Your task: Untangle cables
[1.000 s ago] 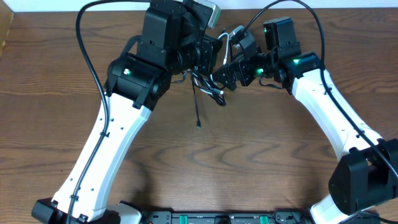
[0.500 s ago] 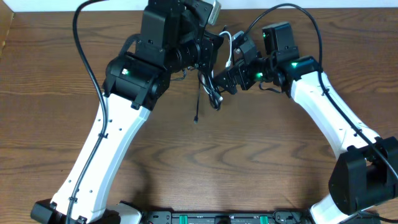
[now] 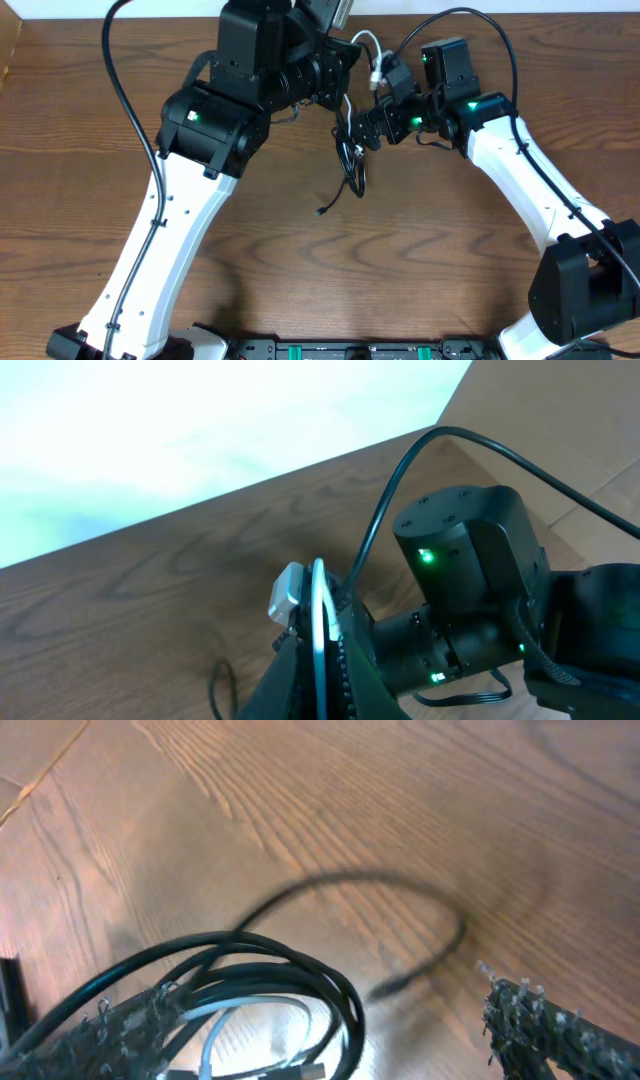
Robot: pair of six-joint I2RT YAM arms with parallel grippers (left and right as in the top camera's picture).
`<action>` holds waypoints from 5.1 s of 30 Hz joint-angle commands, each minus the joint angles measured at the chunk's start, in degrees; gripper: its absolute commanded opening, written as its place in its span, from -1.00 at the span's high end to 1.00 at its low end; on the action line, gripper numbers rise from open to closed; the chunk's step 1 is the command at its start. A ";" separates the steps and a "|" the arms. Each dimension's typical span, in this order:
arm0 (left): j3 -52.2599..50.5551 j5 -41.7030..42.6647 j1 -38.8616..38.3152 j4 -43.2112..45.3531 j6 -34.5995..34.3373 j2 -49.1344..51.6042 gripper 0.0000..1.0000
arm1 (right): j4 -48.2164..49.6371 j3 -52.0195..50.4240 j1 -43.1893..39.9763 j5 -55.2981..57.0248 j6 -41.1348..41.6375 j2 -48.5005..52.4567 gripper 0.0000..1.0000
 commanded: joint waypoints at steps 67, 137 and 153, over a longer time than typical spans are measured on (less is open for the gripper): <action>21.18 -15.56 -0.24 -7.76 7.23 -1.27 0.84 | 0.85 -1.18 12.44 4.04 -1.03 12.59 -0.99; 20.74 5.46 2.47 -16.02 16.44 16.26 -0.21 | -4.59 -0.74 -9.07 -6.78 -6.86 -32.54 0.98; 20.74 18.12 5.14 -15.13 19.96 16.37 -0.30 | -4.35 -0.74 -10.05 -15.98 -6.86 -32.11 0.98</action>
